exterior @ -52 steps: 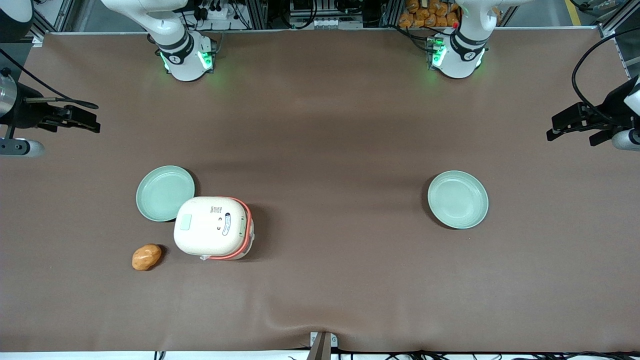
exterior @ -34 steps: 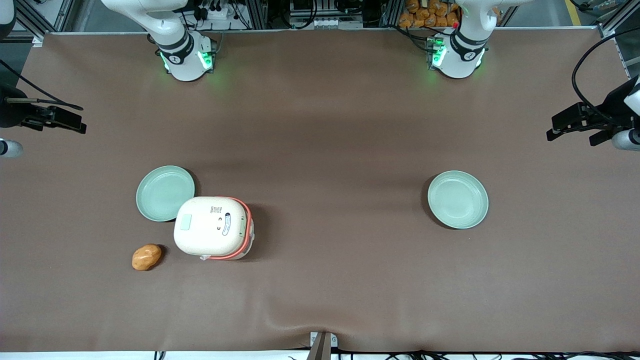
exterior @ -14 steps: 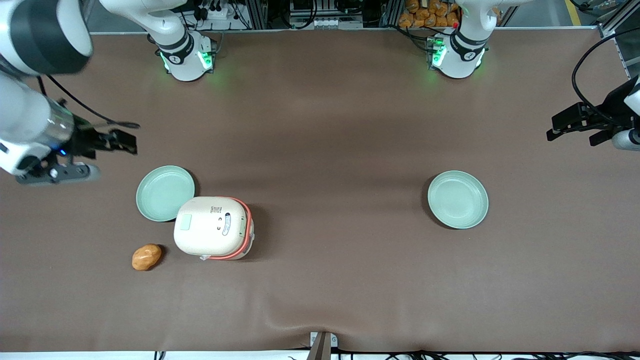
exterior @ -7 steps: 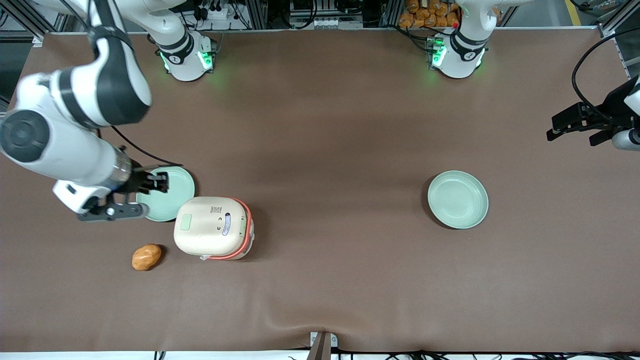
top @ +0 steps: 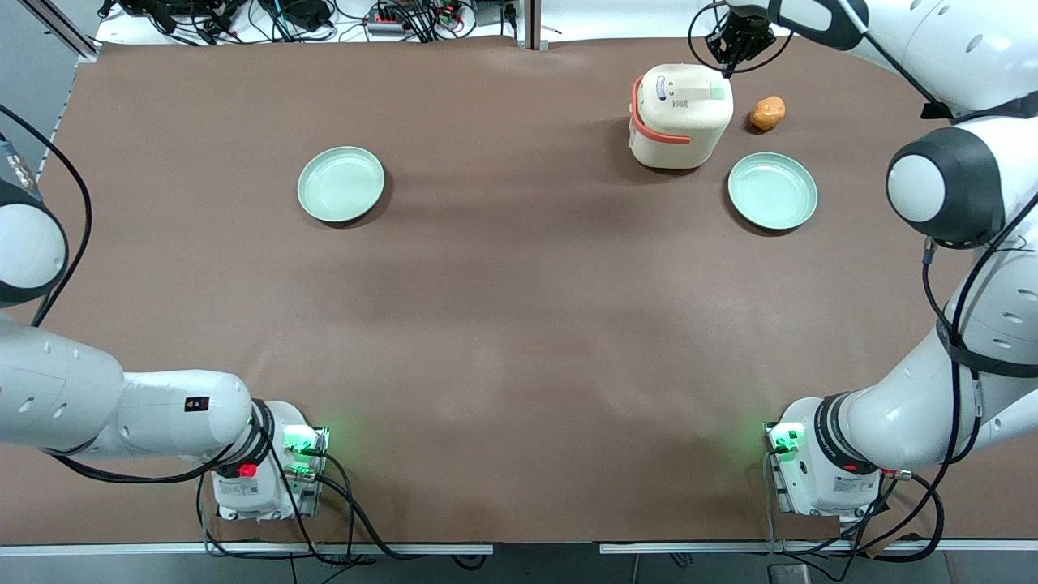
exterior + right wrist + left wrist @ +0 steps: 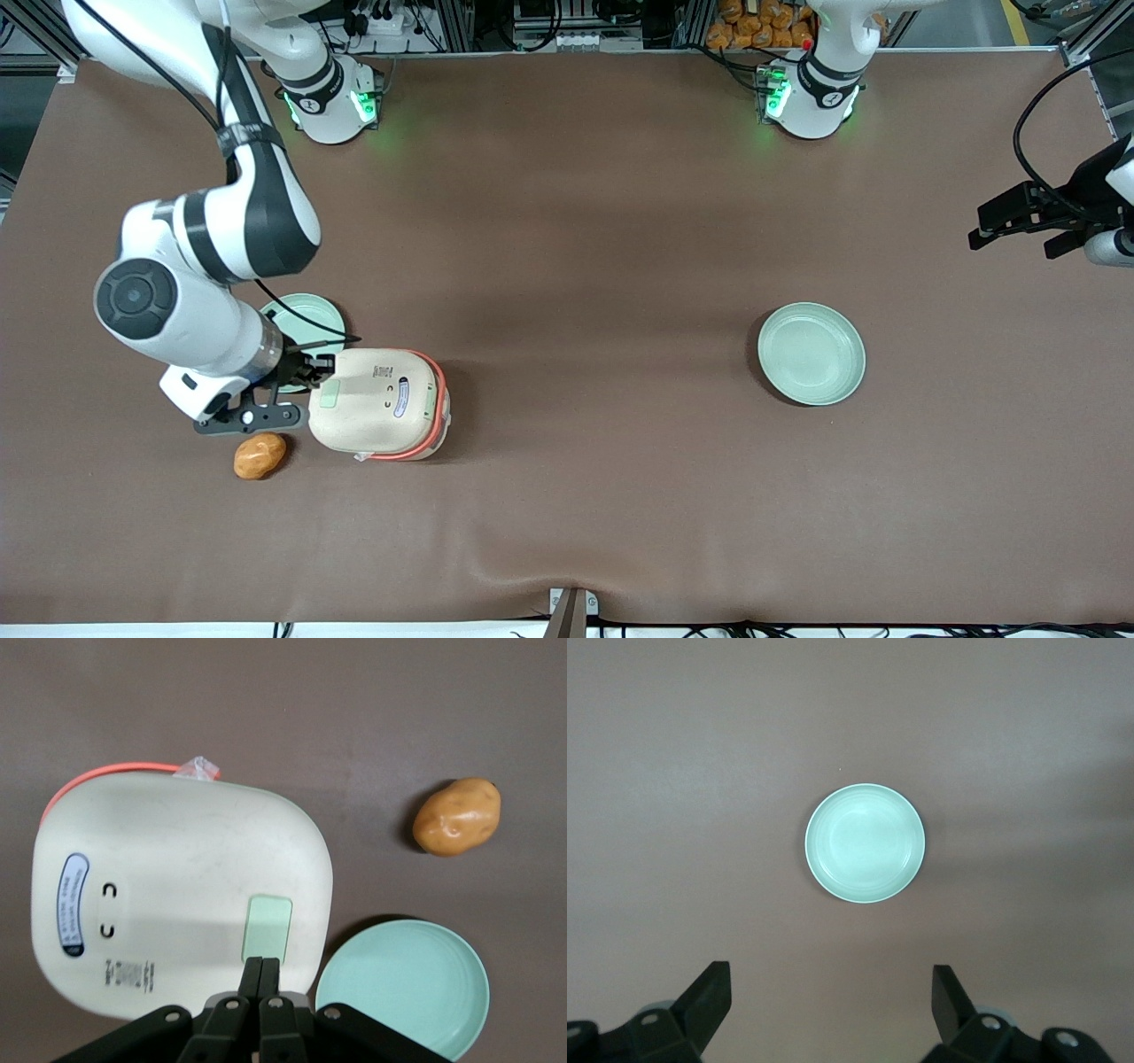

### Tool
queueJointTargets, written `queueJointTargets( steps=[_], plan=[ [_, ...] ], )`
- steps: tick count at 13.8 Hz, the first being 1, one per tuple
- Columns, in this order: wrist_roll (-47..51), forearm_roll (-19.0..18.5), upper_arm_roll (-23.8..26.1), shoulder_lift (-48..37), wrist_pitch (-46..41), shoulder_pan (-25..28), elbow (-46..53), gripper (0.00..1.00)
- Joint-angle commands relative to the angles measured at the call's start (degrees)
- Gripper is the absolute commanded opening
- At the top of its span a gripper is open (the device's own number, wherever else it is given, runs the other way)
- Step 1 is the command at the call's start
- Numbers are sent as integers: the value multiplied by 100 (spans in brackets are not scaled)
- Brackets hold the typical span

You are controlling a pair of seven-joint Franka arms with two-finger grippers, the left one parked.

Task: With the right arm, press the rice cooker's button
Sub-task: 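Press down on the rice cooker's lid button with the right gripper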

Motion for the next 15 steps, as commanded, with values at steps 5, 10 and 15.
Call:
queueJointTargets(
  steps=[5,10,15],
  plan=[
    [53,79,-27,267,297,8,-31,0],
    [53,79,-27,329,332,8,-102,0],
    [18,70,-27,417,350,8,-102,0]
  ],
)
